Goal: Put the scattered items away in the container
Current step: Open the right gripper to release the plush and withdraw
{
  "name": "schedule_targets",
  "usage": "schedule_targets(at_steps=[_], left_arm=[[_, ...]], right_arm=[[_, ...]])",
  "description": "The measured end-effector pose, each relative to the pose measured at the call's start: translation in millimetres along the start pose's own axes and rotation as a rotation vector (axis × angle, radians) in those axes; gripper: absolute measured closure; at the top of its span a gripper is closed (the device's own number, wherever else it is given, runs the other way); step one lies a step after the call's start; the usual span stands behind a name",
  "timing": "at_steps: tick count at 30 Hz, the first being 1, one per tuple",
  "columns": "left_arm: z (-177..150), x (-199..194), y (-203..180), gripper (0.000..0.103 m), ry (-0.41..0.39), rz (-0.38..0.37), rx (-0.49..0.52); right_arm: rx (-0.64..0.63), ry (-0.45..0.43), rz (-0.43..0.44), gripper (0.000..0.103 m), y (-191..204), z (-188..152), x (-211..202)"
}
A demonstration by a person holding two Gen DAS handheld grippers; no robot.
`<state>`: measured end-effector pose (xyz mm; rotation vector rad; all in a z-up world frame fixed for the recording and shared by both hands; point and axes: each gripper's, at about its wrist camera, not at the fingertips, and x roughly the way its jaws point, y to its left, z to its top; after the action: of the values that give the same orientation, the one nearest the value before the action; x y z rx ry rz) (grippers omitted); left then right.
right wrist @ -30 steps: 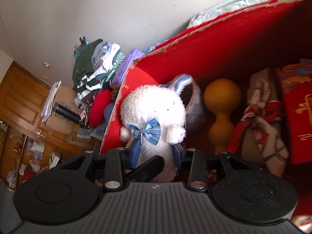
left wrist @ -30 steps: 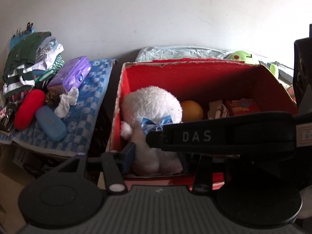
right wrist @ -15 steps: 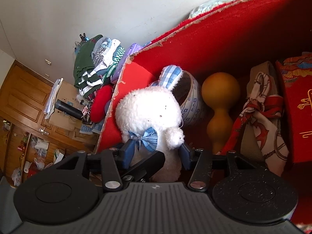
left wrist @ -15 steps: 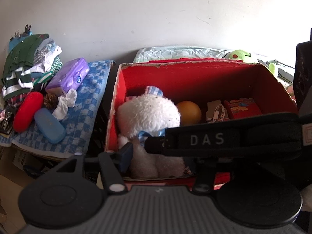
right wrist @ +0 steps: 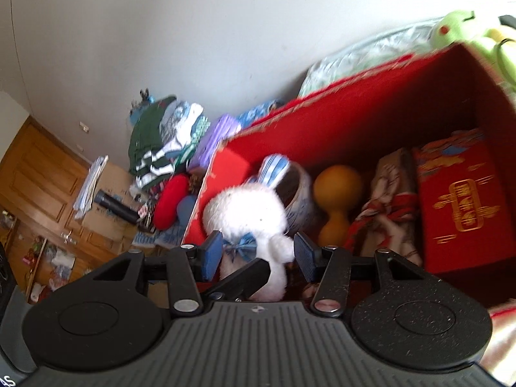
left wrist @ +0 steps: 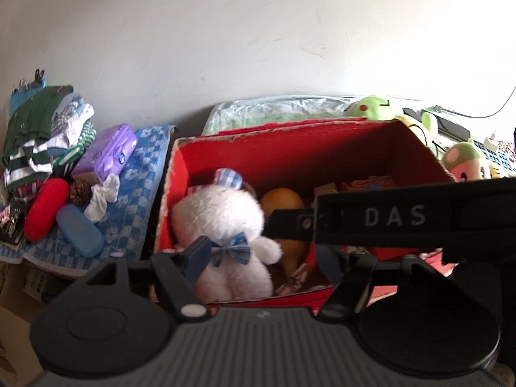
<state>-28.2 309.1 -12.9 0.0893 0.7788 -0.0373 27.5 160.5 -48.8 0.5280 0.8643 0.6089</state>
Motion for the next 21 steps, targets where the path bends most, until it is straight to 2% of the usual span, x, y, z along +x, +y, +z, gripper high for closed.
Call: schedule_targets(at_steps=[2,6,8,12,21], left_arm=[[1,-2,-9,0.026,0.006,0.004,0.016],[1,-5,-26,0.013,0.021,0.005,0.038],[0,-5,-35,0.013,0.027,0.02,0.053],[3,-7,-47,0.013,0.038,0.054,0.054],[12,-12,-81,0.013,0.064,0.106,0.041]], right_arm=[[-0.005,-0.024,-0.023,0.049,-1,-1,-10],[0.0,-0.059,-0.063,0.051,-6,-9,-28],[-0.014,-0.081,-0.073,0.052,-7,-12,-37],[-0.025,-0.127,-0.091,0.049,-10,-18,-53],[-0.058,-0.162,-0.102,0.049,-27,-15,-85]])
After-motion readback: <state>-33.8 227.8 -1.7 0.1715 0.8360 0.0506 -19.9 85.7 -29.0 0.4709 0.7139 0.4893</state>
